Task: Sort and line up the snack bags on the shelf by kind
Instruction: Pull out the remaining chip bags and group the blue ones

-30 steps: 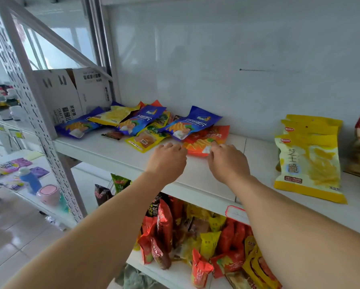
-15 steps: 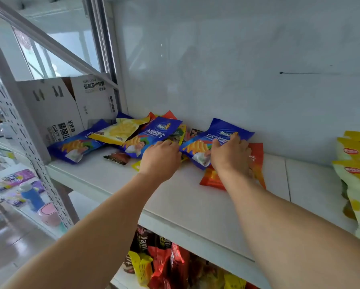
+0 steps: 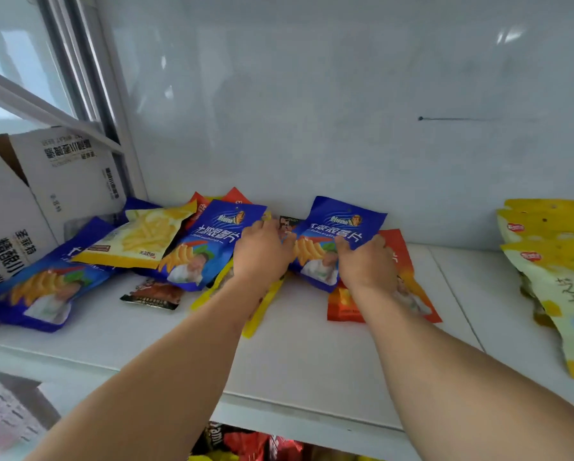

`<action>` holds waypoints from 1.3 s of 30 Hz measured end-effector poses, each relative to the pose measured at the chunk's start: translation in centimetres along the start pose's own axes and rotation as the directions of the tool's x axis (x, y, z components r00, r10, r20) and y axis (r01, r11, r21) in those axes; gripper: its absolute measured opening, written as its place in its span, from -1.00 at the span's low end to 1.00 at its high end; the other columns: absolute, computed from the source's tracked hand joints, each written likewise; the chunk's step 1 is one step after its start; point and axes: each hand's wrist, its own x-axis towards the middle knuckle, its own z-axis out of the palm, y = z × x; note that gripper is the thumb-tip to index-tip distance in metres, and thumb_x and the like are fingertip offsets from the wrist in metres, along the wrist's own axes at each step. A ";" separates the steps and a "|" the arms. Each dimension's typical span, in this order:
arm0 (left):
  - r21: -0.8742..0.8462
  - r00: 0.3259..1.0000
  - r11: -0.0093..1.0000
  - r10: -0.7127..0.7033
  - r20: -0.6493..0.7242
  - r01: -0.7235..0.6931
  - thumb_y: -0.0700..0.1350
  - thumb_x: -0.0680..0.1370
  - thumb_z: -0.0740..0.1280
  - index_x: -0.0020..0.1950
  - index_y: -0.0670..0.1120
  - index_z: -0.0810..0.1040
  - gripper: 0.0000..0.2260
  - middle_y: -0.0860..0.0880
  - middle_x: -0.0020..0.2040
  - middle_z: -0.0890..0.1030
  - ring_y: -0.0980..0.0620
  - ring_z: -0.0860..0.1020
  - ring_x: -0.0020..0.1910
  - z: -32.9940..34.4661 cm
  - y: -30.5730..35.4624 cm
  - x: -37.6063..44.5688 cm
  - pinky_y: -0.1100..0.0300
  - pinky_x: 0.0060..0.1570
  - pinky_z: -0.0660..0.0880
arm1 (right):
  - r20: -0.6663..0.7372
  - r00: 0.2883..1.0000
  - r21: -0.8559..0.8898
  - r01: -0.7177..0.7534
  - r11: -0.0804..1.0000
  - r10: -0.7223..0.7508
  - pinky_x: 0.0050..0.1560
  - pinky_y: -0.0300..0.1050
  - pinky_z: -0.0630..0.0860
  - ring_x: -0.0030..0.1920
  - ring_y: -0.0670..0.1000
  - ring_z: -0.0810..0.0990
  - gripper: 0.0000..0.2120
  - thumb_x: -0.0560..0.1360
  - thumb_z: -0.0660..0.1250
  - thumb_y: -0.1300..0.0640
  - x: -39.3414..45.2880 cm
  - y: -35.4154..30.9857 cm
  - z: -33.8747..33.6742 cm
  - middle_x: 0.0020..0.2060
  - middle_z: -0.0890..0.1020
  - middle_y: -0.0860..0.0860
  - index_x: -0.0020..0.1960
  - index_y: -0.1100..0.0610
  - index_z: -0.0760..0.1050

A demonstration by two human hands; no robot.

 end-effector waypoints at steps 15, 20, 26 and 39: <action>0.109 0.956 0.956 -0.282 0.082 0.272 -0.22 0.62 0.24 0.34 -0.28 0.43 -0.70 -0.28 0.34 0.46 -0.23 0.48 0.29 -3.2 -8.9 3.5 0.00 0.16 0.46 | 0.146 0.985 0.085 -0.104 0.991 0.090 0.35 0.22 0.35 0.28 0.18 0.50 -0.15 0.38 0.47 -0.16 -1.2 -2.5 3.9 0.25 0.54 0.08 0.49 0.12 0.16; 0.109 0.952 0.955 -0.288 0.106 0.277 -0.04 0.59 0.34 0.26 -0.23 0.48 -0.66 -0.25 0.22 0.55 -0.23 0.54 0.17 -3.7 -10.1 4.0 -0.04 0.12 0.52 | 0.191 0.975 0.172 -0.147 0.974 0.113 0.31 0.22 0.40 0.24 0.17 0.54 -0.12 0.32 0.52 -0.16 -1.3 -3.3 4.6 0.21 0.56 0.07 0.46 0.11 0.18; 0.073 0.857 0.870 -0.492 0.150 0.487 0.34 0.40 0.41 0.48 -0.16 0.25 -0.15 -0.20 0.42 0.41 -0.22 0.34 0.41 -3.6 -11.6 4.0 -0.09 0.39 0.33 | 0.243 0.961 0.246 -0.193 0.950 0.132 0.24 0.19 0.48 0.18 0.16 0.58 -0.14 0.29 0.56 -0.13 -2.1 -4.5 4.9 0.16 0.58 0.06 0.42 0.13 0.22; -0.297 0.819 0.777 -0.450 0.354 0.555 0.02 0.55 0.41 -0.07 -0.27 0.54 -0.67 -0.09 -0.34 0.58 -0.01 0.56 -0.40 -4.8 -12.4 3.6 0.15 -0.31 0.61 | 0.415 0.909 0.354 -0.206 0.912 0.045 -0.39 -0.24 0.40 -0.42 -0.12 0.50 -0.86 0.42 0.46 0.27 -2.5 -5.7 3.9 -0.41 0.55 -0.05 -0.17 0.18 0.49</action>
